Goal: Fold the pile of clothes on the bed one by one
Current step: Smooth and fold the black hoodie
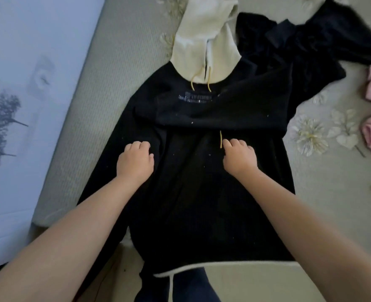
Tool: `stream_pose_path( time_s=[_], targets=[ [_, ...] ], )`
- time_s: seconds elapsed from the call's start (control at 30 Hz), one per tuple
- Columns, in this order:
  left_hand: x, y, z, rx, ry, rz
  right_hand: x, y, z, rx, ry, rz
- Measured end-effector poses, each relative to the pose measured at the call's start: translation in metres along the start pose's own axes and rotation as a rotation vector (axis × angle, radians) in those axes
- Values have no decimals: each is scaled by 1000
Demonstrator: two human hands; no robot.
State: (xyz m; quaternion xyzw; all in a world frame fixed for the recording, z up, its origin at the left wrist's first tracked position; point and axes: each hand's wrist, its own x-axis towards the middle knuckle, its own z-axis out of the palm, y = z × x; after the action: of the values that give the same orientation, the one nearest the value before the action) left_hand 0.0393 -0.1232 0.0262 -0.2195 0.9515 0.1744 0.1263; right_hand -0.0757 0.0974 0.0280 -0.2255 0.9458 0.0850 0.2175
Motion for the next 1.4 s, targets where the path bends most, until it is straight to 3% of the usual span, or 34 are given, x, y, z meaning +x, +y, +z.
stream_pose_path(
  time_s=[0.27,0.47,0.6,0.77,0.87,0.97,1.1,1.27,1.4],
  targets=[
    [117,32,-5,14,94,-31,85,62,-1,-251,32,-35],
    [176,32,14,46,9,-38,106,89,14,-216,-24,-35],
    [179,25,18,-139,217,-99,102,109,12,-209,-48,34],
    [174,16,16,-53,67,-179,104,88,9,-213,-168,76],
    [153,-1,11,-226,144,-156,98,65,4,-180,-199,87],
    [98,-36,15,-250,207,-136,75,19,8,0,-100,-82],
    [-4,-87,35,-254,59,-438,26,-63,33,222,87,-418],
    [-119,-122,51,-151,-193,-786,2,-112,74,118,-175,-472],
    [-140,-138,58,-321,-166,-887,5,-112,79,49,-205,-473]
  ],
)
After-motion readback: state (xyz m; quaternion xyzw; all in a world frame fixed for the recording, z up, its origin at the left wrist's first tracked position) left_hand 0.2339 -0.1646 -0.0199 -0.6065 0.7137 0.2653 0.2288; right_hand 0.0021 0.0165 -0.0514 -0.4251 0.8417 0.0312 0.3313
